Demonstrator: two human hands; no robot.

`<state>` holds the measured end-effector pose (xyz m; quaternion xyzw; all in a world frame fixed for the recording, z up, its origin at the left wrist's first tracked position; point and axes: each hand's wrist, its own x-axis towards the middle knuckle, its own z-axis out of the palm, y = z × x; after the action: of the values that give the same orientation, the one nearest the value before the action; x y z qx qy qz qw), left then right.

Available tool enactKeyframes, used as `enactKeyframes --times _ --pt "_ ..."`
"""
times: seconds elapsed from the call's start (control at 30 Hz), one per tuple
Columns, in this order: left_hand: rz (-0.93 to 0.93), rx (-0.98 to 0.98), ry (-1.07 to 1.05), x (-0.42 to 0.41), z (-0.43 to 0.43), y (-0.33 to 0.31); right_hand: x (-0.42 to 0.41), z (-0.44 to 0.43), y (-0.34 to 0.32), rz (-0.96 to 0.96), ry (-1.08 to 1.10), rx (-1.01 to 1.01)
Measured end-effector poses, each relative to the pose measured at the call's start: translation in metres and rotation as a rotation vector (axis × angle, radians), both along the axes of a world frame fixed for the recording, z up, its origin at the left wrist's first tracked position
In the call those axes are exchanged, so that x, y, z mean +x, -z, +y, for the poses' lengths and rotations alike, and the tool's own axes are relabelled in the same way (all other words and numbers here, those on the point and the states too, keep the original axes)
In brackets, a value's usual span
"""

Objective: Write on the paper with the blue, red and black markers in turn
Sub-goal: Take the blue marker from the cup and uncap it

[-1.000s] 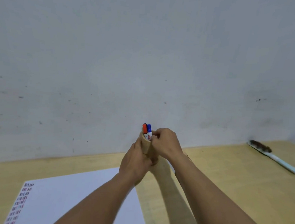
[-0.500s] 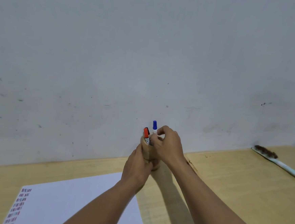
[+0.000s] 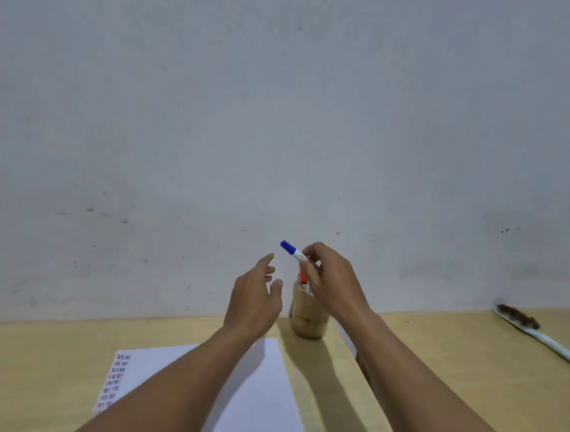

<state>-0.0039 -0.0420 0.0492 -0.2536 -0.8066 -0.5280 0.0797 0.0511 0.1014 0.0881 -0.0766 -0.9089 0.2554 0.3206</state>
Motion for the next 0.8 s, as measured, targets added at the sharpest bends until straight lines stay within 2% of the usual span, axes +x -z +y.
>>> enactKeyframes --times 0.13,0.27,0.4,0.47,0.57,0.73,0.8 --pt "0.080 0.048 0.024 0.010 -0.037 -0.029 0.015 -0.022 -0.014 -0.077 -0.033 0.127" --pt "0.116 0.029 0.030 0.017 -0.065 -0.045 0.027 -0.046 -0.024 -0.083 -0.059 0.147" --pt "0.099 0.056 -0.001 0.027 -0.087 -0.057 0.039 -0.071 -0.028 0.024 -0.032 0.105" --pt "0.070 0.104 -0.030 0.030 -0.096 -0.061 0.046 -0.091 -0.026 0.120 0.057 0.043" --pt "0.005 0.167 -0.043 0.032 -0.110 -0.063 0.054 -0.123 -0.024 0.131 0.117 -0.261" --pt "-0.081 0.118 0.037 0.031 -0.139 -0.058 0.054 -0.159 -0.025 0.011 -0.105 -1.136" --pt "-0.120 0.120 0.053 0.030 -0.153 -0.058 0.051 -0.166 -0.021 -0.012 -0.190 -1.268"
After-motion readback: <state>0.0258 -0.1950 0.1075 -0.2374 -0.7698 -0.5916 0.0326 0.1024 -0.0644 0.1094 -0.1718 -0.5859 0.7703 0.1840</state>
